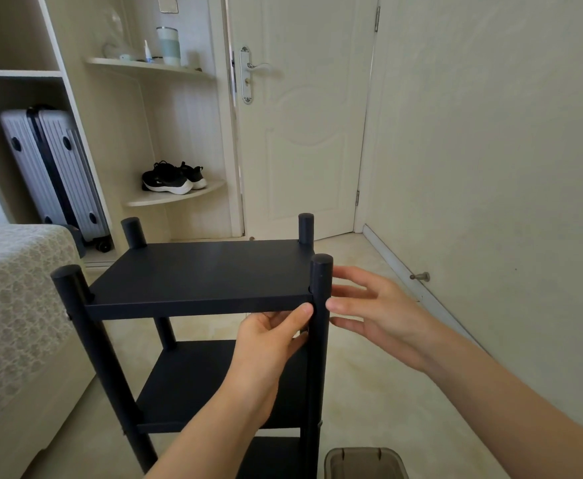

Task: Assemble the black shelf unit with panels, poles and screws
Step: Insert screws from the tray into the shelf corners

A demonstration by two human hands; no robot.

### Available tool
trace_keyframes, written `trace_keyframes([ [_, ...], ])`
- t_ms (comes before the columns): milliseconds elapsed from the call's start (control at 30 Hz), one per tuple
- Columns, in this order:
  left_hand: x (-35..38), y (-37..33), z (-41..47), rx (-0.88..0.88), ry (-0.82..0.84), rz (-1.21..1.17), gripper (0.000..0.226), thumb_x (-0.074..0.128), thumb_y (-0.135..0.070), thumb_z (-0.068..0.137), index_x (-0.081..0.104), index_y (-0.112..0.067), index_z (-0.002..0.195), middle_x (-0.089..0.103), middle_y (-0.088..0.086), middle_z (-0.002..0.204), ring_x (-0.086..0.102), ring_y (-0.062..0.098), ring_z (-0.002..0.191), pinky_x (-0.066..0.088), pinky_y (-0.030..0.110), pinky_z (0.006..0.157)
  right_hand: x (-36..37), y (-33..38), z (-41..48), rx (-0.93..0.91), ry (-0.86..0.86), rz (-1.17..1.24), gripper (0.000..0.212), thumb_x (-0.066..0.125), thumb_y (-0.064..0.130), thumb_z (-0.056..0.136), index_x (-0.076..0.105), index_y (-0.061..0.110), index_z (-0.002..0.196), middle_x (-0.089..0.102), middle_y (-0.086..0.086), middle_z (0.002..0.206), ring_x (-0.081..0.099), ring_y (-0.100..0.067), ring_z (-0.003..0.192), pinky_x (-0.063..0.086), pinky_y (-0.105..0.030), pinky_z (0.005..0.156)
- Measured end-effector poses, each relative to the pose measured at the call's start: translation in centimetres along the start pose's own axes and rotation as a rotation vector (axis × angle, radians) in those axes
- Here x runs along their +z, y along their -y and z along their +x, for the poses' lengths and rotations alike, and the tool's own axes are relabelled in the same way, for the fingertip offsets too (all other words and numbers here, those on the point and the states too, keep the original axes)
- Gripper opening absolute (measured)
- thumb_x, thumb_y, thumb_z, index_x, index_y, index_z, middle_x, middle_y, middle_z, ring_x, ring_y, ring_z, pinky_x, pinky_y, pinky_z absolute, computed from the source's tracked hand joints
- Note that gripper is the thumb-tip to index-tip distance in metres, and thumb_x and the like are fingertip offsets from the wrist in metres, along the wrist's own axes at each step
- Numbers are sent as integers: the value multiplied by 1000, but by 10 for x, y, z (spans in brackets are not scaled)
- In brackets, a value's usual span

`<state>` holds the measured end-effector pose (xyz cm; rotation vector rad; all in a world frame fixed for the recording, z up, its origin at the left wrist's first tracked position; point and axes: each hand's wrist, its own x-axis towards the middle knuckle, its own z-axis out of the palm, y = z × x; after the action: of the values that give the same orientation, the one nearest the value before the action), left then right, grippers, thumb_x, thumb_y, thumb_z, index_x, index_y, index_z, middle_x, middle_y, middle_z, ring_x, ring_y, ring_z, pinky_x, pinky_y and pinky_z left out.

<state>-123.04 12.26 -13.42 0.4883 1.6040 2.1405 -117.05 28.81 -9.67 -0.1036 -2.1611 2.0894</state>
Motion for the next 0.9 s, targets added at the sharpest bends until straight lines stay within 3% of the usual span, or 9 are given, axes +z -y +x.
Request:
trace_keyframes([
  [67,0,2,-6,65,-123,341,9,66,-35,92,72,-30,96,77,-11,93,71,0,88,53,15,72,-2,-1,6,20,51,102,46,78,12,76,69,30,118,70,-6,120,65,-22,115,48,-44,103],
  [167,0,5,-16,473,-272,1116,35,54,-56,89,72,-27,79,69,-14,69,65,3,61,53,18,61,-3,-3,13,58,76,212,49,76,9,72,69,26,117,69,-11,122,66,-27,113,49,-42,101],
  [267,2,3,-14,902,-349,1268,31,66,-46,86,73,-17,79,64,-7,67,58,12,63,52,29,52,-4,-4,16,87,90,260,55,76,8,71,66,23,122,69,-12,121,68,-26,107,54,-36,89],
  [333,5,-1,-8,1028,-441,1338,27,73,-41,81,72,-14,86,64,-3,76,56,21,74,48,36,59,-4,-4,17,102,89,281,57,76,7,70,64,21,125,70,-12,118,70,-24,97,54,-32,81],
  [467,14,-7,-1,979,-534,1363,37,73,-45,79,70,-14,100,68,2,98,59,29,100,44,42,84,-6,-4,19,105,98,291,54,74,5,73,66,20,124,70,-12,116,69,-25,98,54,-33,81],
  [633,16,-13,8,873,-495,1331,41,71,-49,79,69,-14,99,68,2,104,59,31,113,35,51,111,-8,-7,22,150,115,369,51,76,17,75,66,18,125,63,-12,116,61,-28,102,52,-36,90],
  [767,12,-13,11,843,-455,1338,38,70,-49,78,73,-15,94,68,1,109,57,30,120,29,56,116,-8,-6,25,192,98,443,47,71,26,79,67,15,125,65,-11,112,60,-26,96,50,-38,89],
  [900,10,-12,12,811,-417,1368,43,64,-53,82,76,-16,101,70,0,115,55,29,127,24,58,119,5,-11,33,248,-56,482,36,59,25,94,62,8,126,69,-13,103,65,-24,79,56,-33,71],
])
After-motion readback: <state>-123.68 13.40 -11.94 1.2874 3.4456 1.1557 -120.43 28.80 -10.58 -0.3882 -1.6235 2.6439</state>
